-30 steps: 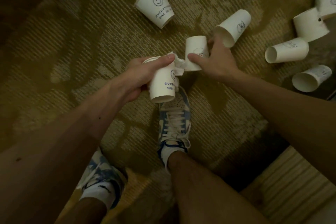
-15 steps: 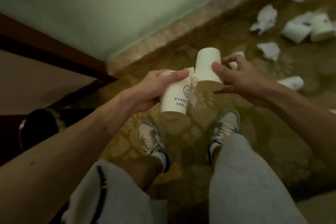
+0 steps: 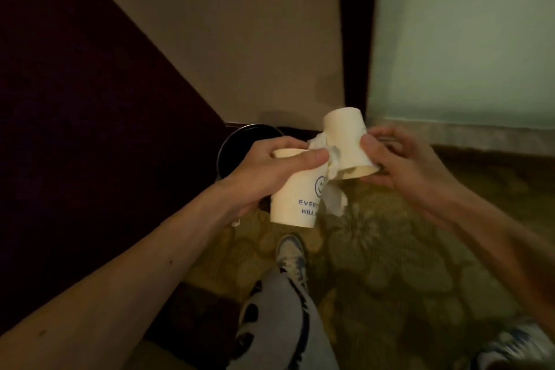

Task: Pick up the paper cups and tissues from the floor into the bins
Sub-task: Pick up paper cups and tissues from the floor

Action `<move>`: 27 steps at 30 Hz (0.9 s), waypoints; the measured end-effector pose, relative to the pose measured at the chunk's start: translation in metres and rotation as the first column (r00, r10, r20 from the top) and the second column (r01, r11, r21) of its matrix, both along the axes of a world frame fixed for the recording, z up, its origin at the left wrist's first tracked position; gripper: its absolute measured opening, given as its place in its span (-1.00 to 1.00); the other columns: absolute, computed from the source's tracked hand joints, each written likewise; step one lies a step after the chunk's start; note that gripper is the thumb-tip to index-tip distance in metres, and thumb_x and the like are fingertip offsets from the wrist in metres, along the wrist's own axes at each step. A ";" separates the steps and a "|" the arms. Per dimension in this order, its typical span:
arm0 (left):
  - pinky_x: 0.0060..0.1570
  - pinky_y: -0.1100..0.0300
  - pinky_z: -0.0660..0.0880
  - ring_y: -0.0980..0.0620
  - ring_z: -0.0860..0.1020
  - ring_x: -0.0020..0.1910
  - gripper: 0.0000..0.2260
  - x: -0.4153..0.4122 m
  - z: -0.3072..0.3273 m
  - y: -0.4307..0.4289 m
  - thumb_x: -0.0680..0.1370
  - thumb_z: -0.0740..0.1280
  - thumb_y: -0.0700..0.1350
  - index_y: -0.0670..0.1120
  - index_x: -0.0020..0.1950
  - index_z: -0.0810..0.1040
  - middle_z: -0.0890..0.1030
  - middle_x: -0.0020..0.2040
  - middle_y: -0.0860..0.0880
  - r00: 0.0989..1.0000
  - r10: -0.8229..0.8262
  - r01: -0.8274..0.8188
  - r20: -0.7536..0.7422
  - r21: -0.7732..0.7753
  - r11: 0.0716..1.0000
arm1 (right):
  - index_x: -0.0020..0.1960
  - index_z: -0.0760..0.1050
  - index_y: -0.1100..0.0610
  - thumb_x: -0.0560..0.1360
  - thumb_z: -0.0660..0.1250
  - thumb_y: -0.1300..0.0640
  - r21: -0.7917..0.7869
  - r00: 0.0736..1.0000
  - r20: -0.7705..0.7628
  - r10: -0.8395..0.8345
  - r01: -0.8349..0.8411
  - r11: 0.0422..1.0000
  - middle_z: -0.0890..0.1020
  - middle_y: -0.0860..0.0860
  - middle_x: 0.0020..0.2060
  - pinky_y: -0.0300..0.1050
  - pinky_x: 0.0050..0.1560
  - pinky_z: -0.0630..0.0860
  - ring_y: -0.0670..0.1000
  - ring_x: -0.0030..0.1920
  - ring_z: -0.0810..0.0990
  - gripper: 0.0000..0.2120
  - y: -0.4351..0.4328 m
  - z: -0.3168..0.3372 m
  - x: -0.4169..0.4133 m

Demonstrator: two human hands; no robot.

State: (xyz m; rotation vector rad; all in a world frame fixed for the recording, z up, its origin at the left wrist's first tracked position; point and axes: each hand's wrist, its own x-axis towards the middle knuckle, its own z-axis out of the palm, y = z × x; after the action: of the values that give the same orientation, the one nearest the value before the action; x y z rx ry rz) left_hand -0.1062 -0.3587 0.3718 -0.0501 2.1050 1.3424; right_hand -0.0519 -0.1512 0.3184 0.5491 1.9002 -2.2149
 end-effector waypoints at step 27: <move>0.26 -0.06 0.48 -0.18 0.51 0.26 -0.50 -0.184 -0.306 -0.149 0.55 0.26 0.28 0.00 0.34 0.53 0.53 0.32 -0.15 0.964 0.146 -0.048 0.221 -0.397 0.916 | 0.44 0.35 0.20 0.66 0.12 -0.05 0.309 0.776 0.479 0.410 -0.587 0.748 0.44 0.19 0.37 0.01 0.33 0.38 0.18 0.35 0.44 -0.54 -0.182 -0.208 -0.225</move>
State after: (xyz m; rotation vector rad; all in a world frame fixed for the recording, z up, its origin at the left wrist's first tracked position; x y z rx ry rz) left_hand -0.2903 -0.5076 0.0655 -0.4717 2.1407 0.8952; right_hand -0.2772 -0.3329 0.1105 0.4079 2.0215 -1.2248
